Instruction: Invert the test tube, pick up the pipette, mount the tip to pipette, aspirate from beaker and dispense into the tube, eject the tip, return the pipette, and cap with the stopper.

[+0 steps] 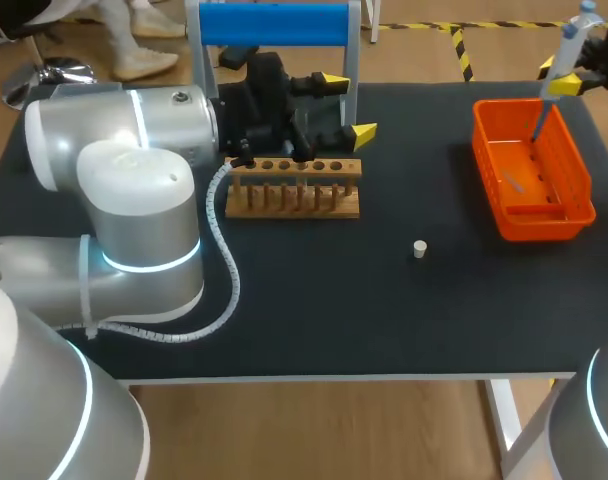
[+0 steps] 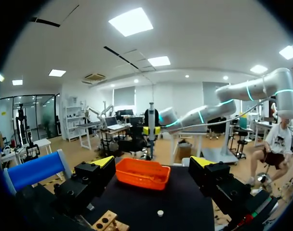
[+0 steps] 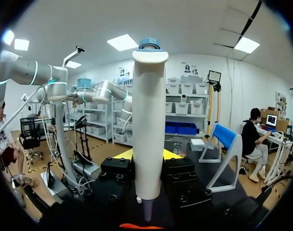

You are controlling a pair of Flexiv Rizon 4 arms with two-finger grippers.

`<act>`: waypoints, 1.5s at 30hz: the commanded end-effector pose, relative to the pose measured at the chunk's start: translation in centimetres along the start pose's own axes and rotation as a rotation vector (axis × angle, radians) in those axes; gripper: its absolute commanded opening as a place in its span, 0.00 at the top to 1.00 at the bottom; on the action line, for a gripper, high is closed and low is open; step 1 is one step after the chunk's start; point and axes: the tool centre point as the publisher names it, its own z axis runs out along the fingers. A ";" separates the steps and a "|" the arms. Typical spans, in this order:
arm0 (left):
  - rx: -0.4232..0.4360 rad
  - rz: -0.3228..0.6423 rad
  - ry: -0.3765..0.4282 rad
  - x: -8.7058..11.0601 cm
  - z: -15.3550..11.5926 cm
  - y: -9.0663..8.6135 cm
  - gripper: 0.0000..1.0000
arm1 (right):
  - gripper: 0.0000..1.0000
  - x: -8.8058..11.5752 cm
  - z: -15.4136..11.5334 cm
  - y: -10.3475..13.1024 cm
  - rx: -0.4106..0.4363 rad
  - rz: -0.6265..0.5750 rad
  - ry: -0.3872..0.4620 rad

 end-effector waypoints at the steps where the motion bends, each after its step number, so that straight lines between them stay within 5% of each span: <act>1: 0.003 0.000 -0.002 0.0 0.2 0.1 0.00 | 1.00 1.5 4.8 1.3 0.013 0.001 -0.108; 19: 0.003 0.000 -0.002 0.0 0.2 0.1 0.00 | 1.00 0.8 14.0 0.5 0.001 -0.004 -0.116; 27: 0.003 0.000 -0.002 0.0 0.2 0.1 0.00 | 1.00 1.2 16.5 1.1 -0.052 -0.029 -0.121; 45: 0.003 0.000 -0.002 0.0 0.2 0.1 0.00 | 1.00 1.2 22.3 0.7 -0.025 -0.016 -0.050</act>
